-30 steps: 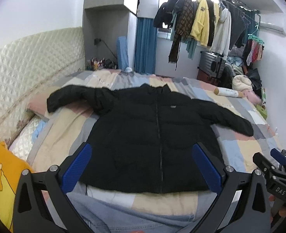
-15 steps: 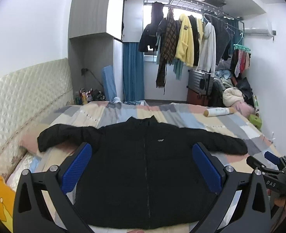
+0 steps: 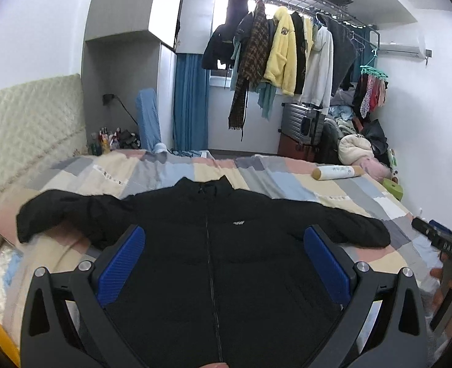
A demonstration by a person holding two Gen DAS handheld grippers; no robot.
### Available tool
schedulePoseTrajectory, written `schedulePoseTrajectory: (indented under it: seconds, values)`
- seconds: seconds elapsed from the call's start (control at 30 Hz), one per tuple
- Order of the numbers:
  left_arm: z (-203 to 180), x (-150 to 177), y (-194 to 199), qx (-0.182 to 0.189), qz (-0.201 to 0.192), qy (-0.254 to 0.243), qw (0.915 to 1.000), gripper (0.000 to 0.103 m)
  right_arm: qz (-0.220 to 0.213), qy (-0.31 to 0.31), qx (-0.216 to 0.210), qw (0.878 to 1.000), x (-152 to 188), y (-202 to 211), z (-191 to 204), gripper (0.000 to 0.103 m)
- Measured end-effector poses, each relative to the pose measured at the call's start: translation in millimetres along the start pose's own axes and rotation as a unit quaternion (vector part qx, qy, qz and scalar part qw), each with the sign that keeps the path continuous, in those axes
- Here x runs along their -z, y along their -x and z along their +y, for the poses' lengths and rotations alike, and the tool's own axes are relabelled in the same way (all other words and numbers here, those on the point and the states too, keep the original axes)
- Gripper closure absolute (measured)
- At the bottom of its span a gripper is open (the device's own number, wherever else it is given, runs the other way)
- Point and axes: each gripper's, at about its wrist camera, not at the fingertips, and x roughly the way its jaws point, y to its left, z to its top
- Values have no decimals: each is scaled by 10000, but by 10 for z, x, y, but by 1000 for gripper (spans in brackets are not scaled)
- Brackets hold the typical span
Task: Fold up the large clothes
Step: 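Lower the right tool onto the jacket sleeve cuff and close on it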
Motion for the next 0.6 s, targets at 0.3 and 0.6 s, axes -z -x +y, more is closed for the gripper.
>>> schedulePoseTrajectory:
  seconds: [0.3,0.6]
  values:
    - [450,734,-645,-333,550,255,9976,0,425,-642,118,9970,374,-844,-753,0]
    - [657,1145,-1064,-496,864,369,9943,0,854,-1744,254,9806,832,-1520,-1604,1]
